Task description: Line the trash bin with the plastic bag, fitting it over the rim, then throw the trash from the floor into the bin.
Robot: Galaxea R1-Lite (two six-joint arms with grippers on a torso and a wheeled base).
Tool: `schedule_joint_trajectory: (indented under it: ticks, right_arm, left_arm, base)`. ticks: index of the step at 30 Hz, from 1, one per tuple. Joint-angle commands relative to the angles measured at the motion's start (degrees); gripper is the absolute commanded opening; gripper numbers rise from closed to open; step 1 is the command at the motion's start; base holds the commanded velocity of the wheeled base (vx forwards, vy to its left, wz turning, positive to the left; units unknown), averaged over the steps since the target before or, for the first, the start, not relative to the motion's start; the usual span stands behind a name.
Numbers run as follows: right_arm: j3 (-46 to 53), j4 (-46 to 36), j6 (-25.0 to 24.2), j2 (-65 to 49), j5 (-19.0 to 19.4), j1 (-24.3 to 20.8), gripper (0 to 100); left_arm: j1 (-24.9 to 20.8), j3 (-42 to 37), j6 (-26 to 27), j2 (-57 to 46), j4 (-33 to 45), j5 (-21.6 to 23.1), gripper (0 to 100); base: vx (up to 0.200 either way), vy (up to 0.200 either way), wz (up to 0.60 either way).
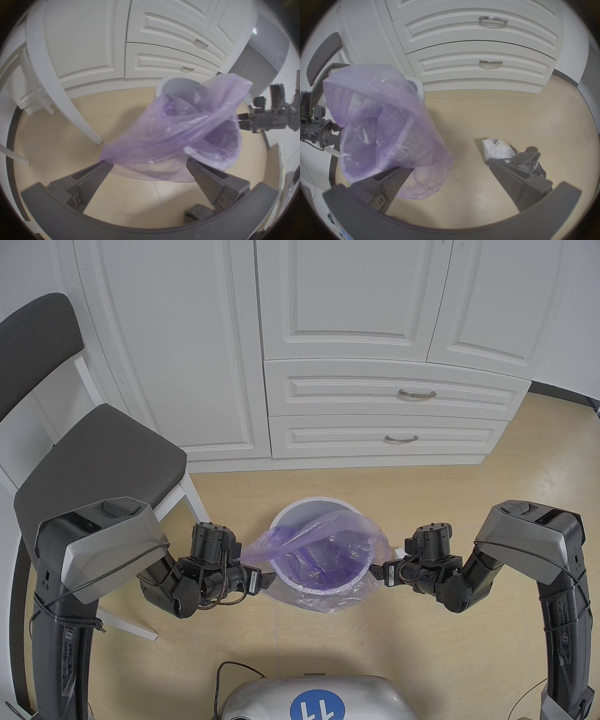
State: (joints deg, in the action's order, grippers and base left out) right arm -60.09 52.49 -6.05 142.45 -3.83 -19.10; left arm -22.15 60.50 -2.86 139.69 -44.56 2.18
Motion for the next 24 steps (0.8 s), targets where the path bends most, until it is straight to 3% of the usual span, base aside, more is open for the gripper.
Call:
schedule_joint_trajectory:
  ticks: [1, 4, 8, 17, 22, 24]
  right_arm:
    - [6.2, -0.9, 1.3, -6.6, 0.2, -1.3, 100]
    - [9.8, -6.0, 4.6, -12.4, 0.4, -2.5, 100]
    - [12.5, -10.5, 5.3, -18.3, 0.8, -4.2, 100]
    - [15.2, -10.7, 5.3, -23.7, 0.8, -6.0, 100]
    - [15.8, -10.8, 5.3, -25.5, 0.8, -6.6, 100]
    - [15.6, -10.7, 5.3, -25.4, 0.8, -6.6, 100]
  left_arm:
    - [-0.2, -7.0, 1.2, -8.0, 0.5, 6.2, 100]
    - [0.4, -11.6, 6.0, -12.3, 0.5, 10.8, 100]
    - [1.0, -14.9, 8.9, -17.2, 0.3, 13.2, 100]
    - [0.5, -18.2, 8.8, -25.1, -0.9, 16.4, 100]
    - [-0.3, -22.3, 8.6, -29.6, -7.0, 16.6, 100]
    - [-1.4, -25.4, 8.8, -29.7, -14.1, 17.2, 100]
  base:
    - [0.0, 0.0, 0.0]
    - [0.0, 0.0, 0.0]
    - [0.0, 0.0, 0.0]
    - [0.0, 0.0, 0.0]
    - [0.0, 0.0, 0.0]
    - [0.0, 0.0, 0.0]
